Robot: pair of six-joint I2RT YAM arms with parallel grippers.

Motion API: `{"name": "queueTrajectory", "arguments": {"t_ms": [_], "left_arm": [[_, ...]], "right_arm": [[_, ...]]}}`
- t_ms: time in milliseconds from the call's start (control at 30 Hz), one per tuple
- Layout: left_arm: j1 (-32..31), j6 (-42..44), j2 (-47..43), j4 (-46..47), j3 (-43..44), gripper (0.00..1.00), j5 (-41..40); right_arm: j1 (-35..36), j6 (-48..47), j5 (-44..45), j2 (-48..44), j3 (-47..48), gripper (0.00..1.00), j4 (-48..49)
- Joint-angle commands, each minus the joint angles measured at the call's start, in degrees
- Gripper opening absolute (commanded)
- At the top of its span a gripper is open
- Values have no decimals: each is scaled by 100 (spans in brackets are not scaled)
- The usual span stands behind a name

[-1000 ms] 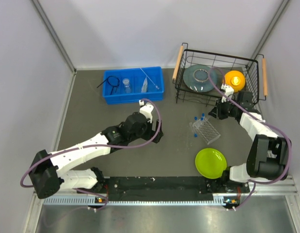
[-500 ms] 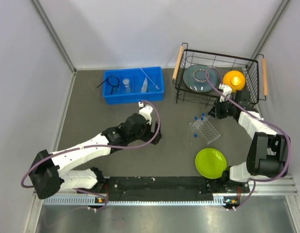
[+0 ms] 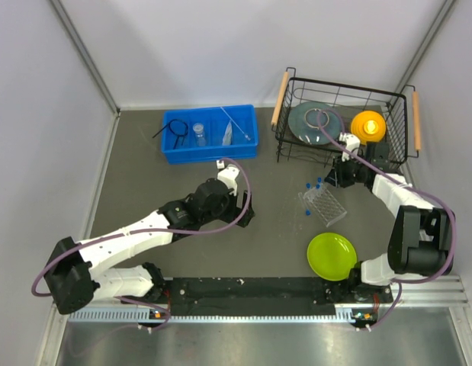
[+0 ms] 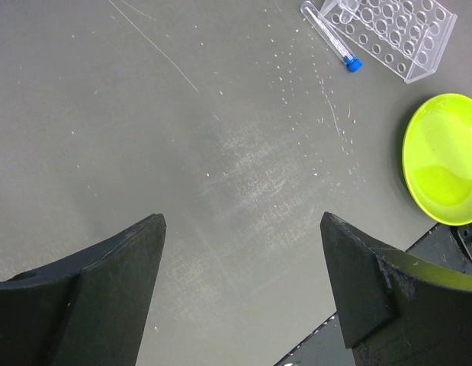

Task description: Organize the chemistry lab equipment

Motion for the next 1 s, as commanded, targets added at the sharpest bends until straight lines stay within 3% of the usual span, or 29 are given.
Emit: {"name": "queueTrajectory", "arguments": {"t_ms": [0, 967], "left_arm": [[24, -59, -186, 280, -37, 88, 42], [68, -67, -274, 183, -46, 88, 25]], "right_arm": [[58, -120, -177, 8, 310, 26, 51], [-13, -199, -353, -845, 187, 29, -107]]}}
